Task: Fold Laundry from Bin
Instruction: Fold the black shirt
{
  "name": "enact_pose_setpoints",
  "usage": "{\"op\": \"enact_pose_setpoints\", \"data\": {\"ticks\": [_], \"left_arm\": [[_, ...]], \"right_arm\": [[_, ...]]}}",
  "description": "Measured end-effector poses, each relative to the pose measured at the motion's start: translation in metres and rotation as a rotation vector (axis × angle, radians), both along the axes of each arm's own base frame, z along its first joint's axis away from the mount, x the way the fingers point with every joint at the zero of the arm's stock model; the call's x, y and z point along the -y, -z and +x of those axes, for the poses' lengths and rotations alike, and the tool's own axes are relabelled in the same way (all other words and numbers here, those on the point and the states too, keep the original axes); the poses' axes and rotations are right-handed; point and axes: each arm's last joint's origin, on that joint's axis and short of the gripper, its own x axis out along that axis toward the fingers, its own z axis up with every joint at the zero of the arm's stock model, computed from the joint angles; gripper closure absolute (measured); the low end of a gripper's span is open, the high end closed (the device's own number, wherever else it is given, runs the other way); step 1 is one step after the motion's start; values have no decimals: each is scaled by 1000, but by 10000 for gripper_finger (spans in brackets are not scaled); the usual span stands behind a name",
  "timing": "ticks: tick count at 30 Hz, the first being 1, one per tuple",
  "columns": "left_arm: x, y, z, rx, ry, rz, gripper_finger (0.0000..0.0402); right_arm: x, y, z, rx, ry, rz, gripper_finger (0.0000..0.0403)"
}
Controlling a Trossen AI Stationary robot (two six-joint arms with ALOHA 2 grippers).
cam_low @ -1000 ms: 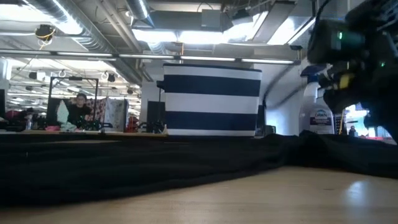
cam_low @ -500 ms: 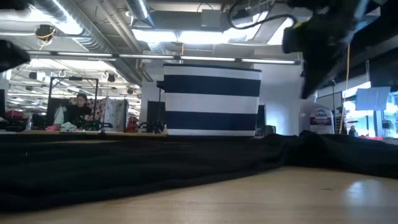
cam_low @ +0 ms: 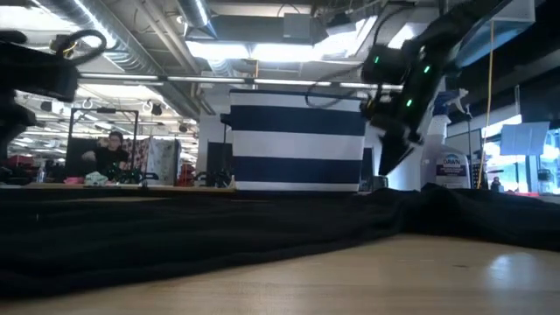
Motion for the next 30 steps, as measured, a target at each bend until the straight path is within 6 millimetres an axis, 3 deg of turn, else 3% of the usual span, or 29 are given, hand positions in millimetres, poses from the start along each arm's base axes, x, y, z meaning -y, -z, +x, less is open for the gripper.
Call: {"op": "enact_pose_setpoints", "data": {"ticks": [5,11,17,21,30], "left_arm": [[-12,0,8,-7,-30,25,265],[-32,9,10,-49,-44,41,265],[-49,18,9,-86,-80,30,265],[-62,19,13,-75,-92,114,265],[-109,20,19,-184,-103,248,265]], "right_arm": [[29,27,0,-38,19,36,384],[47,42,-9,-112,97,40,384],[53,44,-22,-213,222,7,384],[54,46,-33,-307,304,-1,384],[50,46,-42,-406,320,14,384]]}}
